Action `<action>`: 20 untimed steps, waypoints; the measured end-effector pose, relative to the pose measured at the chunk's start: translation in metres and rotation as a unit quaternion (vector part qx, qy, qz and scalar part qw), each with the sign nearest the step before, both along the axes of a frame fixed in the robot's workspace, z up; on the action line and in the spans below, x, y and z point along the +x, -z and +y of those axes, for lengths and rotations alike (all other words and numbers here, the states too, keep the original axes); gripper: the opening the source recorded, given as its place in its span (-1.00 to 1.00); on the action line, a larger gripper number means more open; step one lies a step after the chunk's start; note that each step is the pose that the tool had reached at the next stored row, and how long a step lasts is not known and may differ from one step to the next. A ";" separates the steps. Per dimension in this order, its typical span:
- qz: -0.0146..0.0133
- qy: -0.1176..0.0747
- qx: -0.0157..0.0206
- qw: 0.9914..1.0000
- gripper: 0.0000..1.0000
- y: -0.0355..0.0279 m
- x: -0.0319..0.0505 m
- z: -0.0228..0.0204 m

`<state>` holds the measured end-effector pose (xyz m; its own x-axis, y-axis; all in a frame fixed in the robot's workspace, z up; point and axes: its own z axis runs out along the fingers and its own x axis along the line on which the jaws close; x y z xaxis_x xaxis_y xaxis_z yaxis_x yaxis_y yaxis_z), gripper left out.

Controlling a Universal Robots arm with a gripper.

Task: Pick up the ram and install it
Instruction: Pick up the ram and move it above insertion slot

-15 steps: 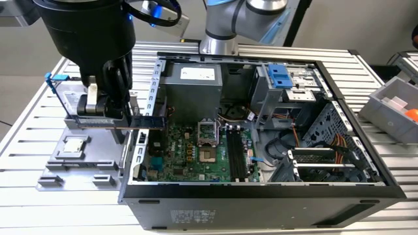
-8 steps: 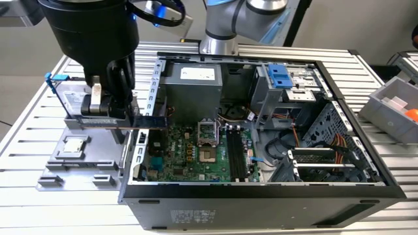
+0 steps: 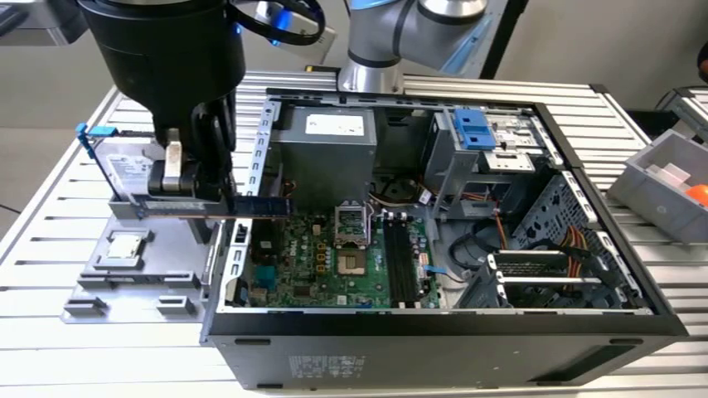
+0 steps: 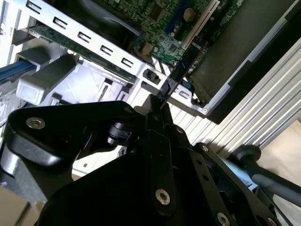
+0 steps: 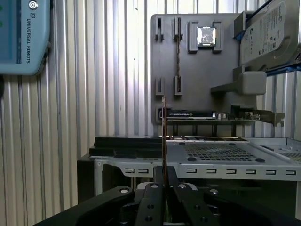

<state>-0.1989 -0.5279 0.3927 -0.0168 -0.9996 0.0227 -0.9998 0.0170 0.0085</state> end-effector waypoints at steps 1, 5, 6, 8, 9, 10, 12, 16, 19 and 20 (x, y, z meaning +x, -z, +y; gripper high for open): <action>0.000 0.000 0.000 1.000 -1.00 0.0000 0.0010 0.0000; 0.000 0.000 0.000 1.000 -1.00 0.0000 0.0049 0.0000; 0.000 0.000 0.000 1.000 -1.00 0.0000 0.0058 0.0000; 0.000 0.000 0.000 1.000 -1.00 0.0000 0.0070 0.0000; 0.000 0.000 0.000 1.000 -1.00 0.0000 0.0077 0.0001; 0.000 0.000 0.000 1.000 -1.00 0.0000 0.0082 0.0000; 0.000 0.000 0.000 1.000 -1.00 0.0000 0.0089 0.0001; 0.000 0.000 0.000 1.000 -1.00 0.0000 0.0102 0.0002; 0.000 0.000 0.000 1.000 -1.00 0.0000 0.0115 0.0003; 0.000 0.000 0.000 1.000 -1.00 -0.0001 0.0123 0.0003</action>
